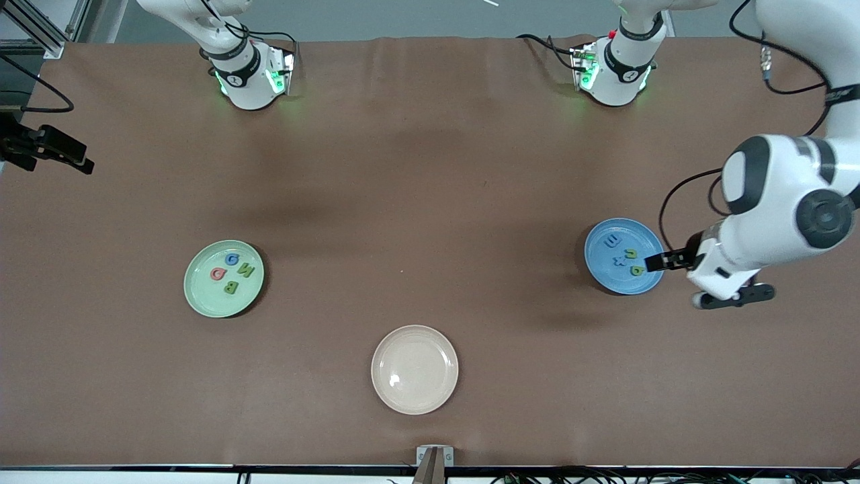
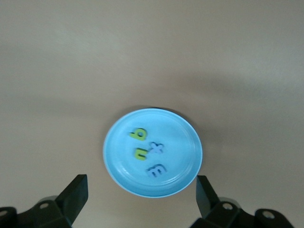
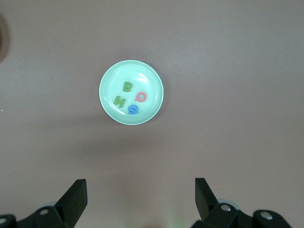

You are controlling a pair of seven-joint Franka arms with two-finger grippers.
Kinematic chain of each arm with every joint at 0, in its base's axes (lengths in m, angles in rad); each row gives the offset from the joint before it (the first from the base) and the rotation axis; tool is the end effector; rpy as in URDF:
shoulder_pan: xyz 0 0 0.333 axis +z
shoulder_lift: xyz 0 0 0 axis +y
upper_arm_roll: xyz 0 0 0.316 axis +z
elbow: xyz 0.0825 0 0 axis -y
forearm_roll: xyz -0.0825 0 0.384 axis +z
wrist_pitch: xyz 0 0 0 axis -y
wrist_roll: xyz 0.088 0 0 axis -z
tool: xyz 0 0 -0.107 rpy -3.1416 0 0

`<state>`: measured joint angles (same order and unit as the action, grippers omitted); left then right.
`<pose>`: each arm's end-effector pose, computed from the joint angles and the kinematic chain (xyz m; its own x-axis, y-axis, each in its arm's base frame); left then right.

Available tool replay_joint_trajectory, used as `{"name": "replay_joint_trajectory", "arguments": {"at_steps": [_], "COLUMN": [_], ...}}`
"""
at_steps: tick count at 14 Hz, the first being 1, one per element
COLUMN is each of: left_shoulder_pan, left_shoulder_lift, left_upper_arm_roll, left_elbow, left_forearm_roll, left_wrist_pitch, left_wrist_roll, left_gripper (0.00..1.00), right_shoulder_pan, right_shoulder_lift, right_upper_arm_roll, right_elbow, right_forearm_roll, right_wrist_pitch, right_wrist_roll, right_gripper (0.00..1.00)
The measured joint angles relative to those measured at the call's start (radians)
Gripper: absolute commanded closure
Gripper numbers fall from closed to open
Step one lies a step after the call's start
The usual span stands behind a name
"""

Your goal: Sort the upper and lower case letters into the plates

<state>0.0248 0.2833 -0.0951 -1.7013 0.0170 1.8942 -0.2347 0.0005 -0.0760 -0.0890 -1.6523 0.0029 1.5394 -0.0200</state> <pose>0.6290 -0.0383 0.4207 0.9831 0.1600 -0.0890 0.1597 -0.9871 -0.0100 0.5246 -0.0481 0.6244 0.9970 -0.0678 -0.0370 -0.0682 -0.9976 -0.0104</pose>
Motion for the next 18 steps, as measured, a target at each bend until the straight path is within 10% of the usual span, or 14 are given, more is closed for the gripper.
{"name": "replay_joint_trajectory", "arguments": {"at_steps": [7, 18], "left_shoulder_pan": [0.024, 0.042], "left_shoulder_lift": [-0.301, -0.266], "left_upper_arm_roll": [0.002, 0.010], "left_elbow": [0.041, 0.155], "left_forearm_roll": [-0.001, -0.036], "left_wrist_pitch": [-0.172, -0.233], "left_wrist_roll": [0.018, 0.098], "left_gripper": [0.00, 0.00], "right_shoulder_pan": [0.000, 0.000], "right_shoulder_lift": [0.000, -0.001], "right_upper_arm_roll": [-0.002, -0.005], "right_elbow": [-0.002, -0.005], "right_forearm_roll": [0.011, 0.017], "right_wrist_pitch": [0.008, -0.006], "right_wrist_roll": [-0.036, -0.039], "right_gripper": [0.00, 0.00]}}
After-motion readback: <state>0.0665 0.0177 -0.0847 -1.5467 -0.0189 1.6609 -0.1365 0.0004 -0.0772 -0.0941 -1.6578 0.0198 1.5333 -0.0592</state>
